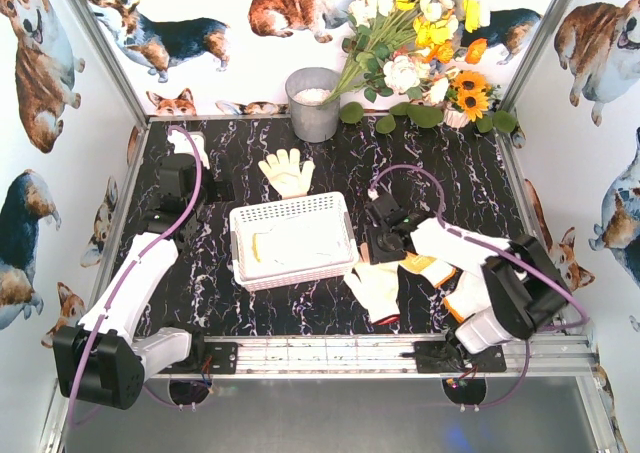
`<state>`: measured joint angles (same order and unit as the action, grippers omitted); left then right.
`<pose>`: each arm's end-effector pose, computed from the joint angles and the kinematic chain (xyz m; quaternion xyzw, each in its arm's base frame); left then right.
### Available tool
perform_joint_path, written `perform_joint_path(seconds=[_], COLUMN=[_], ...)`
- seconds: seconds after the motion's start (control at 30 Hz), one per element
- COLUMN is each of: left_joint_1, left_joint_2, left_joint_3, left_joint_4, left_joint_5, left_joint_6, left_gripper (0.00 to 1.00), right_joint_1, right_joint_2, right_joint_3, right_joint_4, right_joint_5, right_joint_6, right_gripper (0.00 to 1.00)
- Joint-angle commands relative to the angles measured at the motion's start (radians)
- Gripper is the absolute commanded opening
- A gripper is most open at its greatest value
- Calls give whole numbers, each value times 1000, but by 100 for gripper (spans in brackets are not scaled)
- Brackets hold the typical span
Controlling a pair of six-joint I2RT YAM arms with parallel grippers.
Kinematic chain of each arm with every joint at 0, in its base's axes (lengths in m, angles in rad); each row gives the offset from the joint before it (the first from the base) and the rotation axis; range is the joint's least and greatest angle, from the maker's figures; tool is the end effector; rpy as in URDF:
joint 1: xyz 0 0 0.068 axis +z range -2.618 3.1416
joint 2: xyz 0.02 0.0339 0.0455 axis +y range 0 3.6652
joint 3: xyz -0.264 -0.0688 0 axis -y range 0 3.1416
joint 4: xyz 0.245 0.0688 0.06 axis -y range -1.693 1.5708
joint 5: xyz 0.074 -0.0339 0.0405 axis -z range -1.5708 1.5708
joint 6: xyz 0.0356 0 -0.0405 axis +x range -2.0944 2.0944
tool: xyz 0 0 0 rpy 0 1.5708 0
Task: Put the gloves into the storage basket
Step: Adjust the glove at the center of the board.
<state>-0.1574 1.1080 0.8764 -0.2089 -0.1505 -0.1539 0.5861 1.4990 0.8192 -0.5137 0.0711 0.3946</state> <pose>0.2508 -0.0344 0.3053 -0.0388 0.8422 -0.0201 0.5374 0.2261 0.1470 0.1677 -0.0872 0.9778 0.0575 0.1818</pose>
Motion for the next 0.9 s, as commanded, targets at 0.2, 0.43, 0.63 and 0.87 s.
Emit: perform_joint_path(seconds=[0.2,0.43,0.63,0.87], left_joint_1=[13,13,13,12], left_joint_2=[-8,-32,-37,-51], left_joint_3=[13,1,-1,-6], left_joint_4=[10,11,8,8], left_joint_5=[13,-1,-10,-17], left_joint_6=[2,4,4,4], left_gripper=[100,100,100,100], right_joint_1=[24,23,24,30], right_joint_2=[-279,-341,-405,-439], right_joint_3=[-34,-152,-238,-303], right_joint_4=[-321,-274,-255,-242], right_joint_5=[48,-52,-119,-184], right_joint_6=[317,392,435,468], right_gripper=[54,51,43,30])
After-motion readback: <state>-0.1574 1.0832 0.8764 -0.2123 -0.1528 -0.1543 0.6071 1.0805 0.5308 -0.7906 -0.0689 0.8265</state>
